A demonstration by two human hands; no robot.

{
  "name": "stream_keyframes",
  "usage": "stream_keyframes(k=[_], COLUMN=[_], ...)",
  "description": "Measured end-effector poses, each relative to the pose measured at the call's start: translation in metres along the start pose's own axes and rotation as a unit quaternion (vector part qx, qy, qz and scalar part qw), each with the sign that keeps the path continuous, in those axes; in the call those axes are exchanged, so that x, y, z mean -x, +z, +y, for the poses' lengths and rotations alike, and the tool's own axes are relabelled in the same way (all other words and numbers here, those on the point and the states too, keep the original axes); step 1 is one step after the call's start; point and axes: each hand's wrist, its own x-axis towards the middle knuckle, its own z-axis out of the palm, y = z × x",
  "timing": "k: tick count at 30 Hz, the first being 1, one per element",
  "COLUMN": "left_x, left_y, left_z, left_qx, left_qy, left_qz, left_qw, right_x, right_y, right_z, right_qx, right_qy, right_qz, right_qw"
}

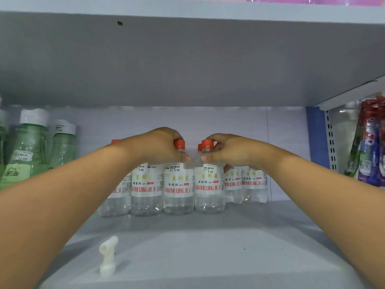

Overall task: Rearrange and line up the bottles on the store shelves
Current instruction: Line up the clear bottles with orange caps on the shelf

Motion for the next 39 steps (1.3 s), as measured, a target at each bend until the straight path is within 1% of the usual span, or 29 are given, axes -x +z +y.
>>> stream_keyframes(k=[5,10,20,25,28,30,31,33,35,39], left_x=[0.003,0.004,0.003,0.009,0.023,0.040,0.052,0.084,0.124,0.210], left_y=[0.005,0.009,0.011,0.015,0.012,0.005,0.000,-0.010,-0.015,-0.003], left_z=[-0.002,-0.008,-0.008,-0.009,-0.006,-0.002,0.001,0.004,0.007,0.009], left_qx=[0.035,0.062,0.079,0.109,0.138,0.160,0.180,0.238,0.294,0.358], left_qy=[0.002,0.023,0.014,0.008,-0.005,-0.027,-0.044,-0.076,-0.090,-0.108], left_qz=[0.014,0.031,0.035,0.052,0.054,0.063,0.079,0.117,0.140,0.145], left_qw=[0.999,0.997,0.996,0.993,0.989,0.985,0.979,0.961,0.941,0.916], right_x=[0.002,0.003,0.002,0.005,0.016,0.027,0.033,0.051,0.075,0.152], right_y=[0.001,0.001,0.001,0.003,0.007,0.009,0.010,0.010,0.013,0.037], right_z=[0.000,0.000,0.002,0.001,0.001,-0.002,-0.003,-0.007,-0.014,-0.045], right_qx=[-0.009,-0.017,-0.030,-0.048,-0.054,-0.026,-0.017,-0.053,-0.141,-0.289], right_qy=[0.002,0.002,0.008,0.010,0.015,0.020,0.027,0.047,0.042,-0.030], right_qz=[0.002,-0.006,-0.010,-0.017,-0.011,0.011,0.027,0.061,0.095,0.132], right_qw=[1.000,1.000,0.999,0.999,0.998,0.999,0.999,0.996,0.984,0.948])
